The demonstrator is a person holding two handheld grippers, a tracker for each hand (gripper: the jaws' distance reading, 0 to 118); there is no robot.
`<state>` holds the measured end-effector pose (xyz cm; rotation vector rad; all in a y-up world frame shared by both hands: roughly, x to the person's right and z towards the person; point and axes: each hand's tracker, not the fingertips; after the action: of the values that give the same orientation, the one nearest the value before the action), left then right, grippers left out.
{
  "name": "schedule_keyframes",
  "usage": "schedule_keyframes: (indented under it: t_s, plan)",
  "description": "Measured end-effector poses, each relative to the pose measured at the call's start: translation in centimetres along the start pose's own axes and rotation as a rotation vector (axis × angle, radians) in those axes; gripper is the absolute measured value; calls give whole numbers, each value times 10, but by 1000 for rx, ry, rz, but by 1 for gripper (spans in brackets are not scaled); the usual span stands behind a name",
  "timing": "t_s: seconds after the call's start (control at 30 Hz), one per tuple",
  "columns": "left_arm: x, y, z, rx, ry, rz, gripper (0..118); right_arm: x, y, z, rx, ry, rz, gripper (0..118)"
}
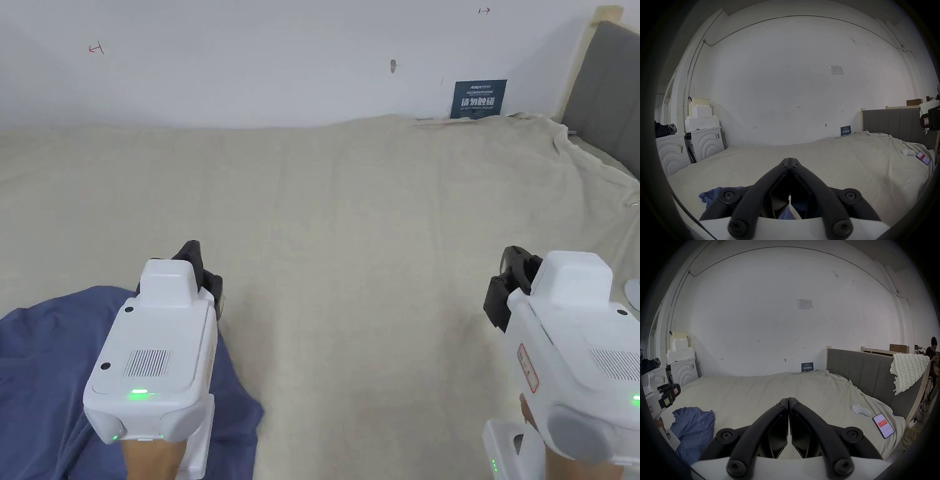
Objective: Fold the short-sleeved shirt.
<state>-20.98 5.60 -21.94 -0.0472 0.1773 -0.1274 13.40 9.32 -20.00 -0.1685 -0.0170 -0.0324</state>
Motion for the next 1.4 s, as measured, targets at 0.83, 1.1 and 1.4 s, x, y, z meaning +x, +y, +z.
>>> schedule_keyframes:
  t_s: [0.83, 1.1, 1.4]
  plan:
    - [-2, 3, 1, 7, 9, -2, 0, 4, 3, 3, 10, -6, 11, 0]
    - [-8, 4, 4, 12, 20, -4, 0, 0, 4, 2, 13, 1, 20, 0]
    - [-50, 4, 17, 12, 122, -11, 0, -39, 9, -12, 26, 94, 53, 0]
